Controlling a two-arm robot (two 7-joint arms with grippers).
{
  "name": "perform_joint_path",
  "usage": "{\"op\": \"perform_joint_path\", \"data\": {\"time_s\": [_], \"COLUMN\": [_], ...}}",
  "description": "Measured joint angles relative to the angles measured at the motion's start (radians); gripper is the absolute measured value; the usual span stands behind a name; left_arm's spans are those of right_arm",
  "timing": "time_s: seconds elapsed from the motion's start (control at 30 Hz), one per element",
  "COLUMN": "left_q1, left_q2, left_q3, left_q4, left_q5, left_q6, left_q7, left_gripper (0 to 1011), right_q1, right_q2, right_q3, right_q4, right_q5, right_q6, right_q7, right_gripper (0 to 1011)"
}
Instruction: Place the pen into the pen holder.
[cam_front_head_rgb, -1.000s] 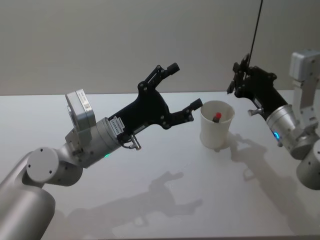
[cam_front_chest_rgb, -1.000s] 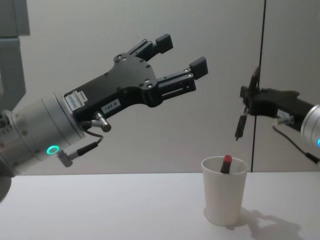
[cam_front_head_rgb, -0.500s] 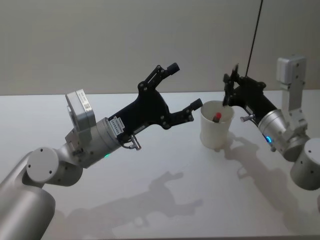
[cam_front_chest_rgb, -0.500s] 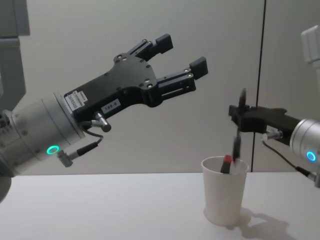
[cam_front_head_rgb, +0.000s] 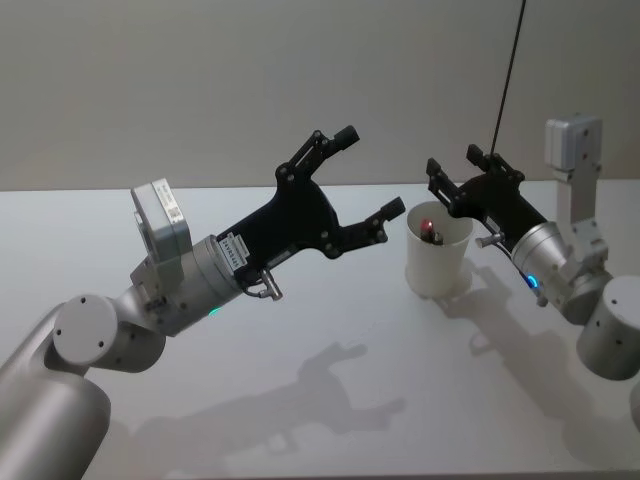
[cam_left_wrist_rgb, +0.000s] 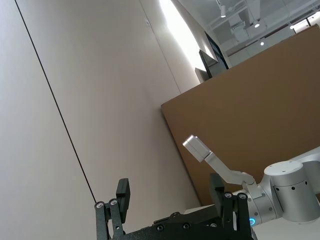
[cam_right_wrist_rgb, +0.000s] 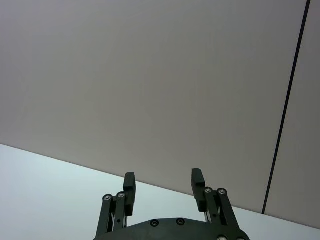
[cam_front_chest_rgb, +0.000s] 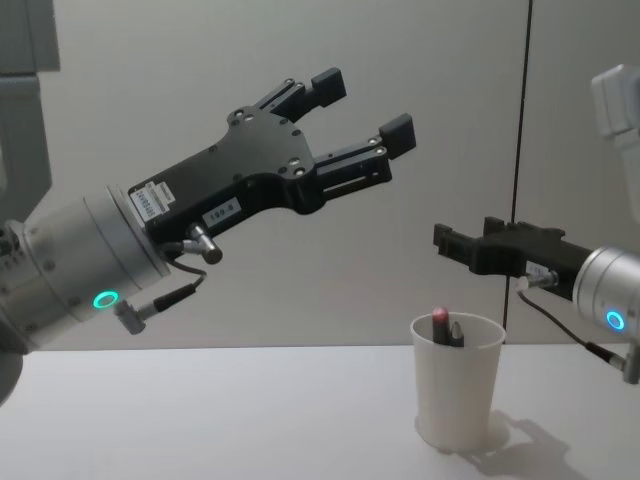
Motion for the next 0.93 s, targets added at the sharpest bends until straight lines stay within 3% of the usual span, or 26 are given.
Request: {"op": "perform_joint_path", "data": {"time_s": [0.4, 0.93], "left_q1": [0.0, 0.0], "left_q2": [0.0, 0.0], "left_q3": [0.0, 0.0], "left_q4": [0.0, 0.0], "left_q5": [0.0, 0.0], "left_q6": [0.0, 0.0], "left_q7": [0.0, 0.0], "left_gripper": [1004, 1004], "right_q1": [0.004, 0.006], "right_q2": [-0.002, -0.004], "right_q3": [0.0, 0.0], "right_q4": [0.01, 0.015], "right_q5": [0.002, 0.004], "right_q6": [0.002, 0.003], "right_q7": [0.005, 0.007], "right_gripper": [988, 1001]}}
